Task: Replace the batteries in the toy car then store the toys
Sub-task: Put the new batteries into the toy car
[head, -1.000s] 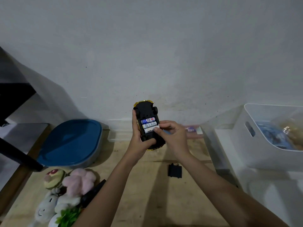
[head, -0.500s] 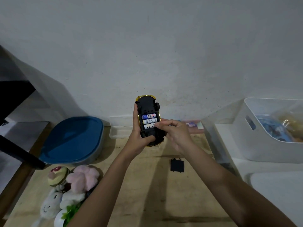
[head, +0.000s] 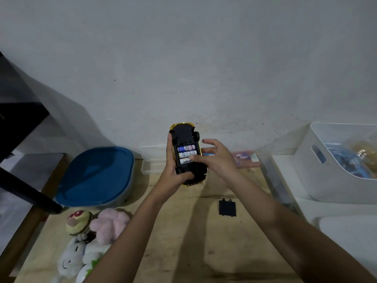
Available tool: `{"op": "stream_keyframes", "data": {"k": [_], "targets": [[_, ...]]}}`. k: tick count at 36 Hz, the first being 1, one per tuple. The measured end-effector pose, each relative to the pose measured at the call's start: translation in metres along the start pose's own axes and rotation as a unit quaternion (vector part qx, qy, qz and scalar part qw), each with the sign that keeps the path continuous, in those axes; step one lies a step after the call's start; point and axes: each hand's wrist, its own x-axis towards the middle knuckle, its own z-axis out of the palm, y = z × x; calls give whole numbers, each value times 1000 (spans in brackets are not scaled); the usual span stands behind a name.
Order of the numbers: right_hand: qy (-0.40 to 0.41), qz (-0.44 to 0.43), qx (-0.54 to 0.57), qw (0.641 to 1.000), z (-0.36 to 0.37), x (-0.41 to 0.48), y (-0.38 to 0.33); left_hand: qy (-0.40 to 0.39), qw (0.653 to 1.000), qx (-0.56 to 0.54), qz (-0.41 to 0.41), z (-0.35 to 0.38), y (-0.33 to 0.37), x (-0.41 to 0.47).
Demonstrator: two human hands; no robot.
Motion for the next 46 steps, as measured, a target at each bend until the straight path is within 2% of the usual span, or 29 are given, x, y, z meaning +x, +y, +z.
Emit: {"op": "stream_keyframes", "data": {"k": [3,10,17,23,31,34,38,41,43,46], "targets": [[-4,-31,-79,996,7,1,-5,-17,1000,7,-5,-1,1,2],[37,-67,-154,985,18,2,5,-43,999,20,-19,-3,-11,-4],[38,-84,-170,981,26,2,25,-39,998,22,-41,-11,-25,-6],[7,-94,-194,976,29,3,35,-31,997,26,-69,-11,-31,-4],[-55,-28,-165,984,7,7,46,0,994,43,-104,-1,-51,-7],[-33,-3,-195,980,-17,11,67,2,991,64,-121,0,-66,-11],[-23,71,-274,959,-56,11,109,44,986,20,-159,-2,-87,-22],[-55,112,-362,924,-76,6,139,83,980,4,-183,-3,-102,-33],[-71,113,-410,902,-84,2,154,101,975,1,-198,-3,-108,-40],[-56,88,-430,897,-89,1,165,114,971,-10,-208,-3,-115,-49]]}}
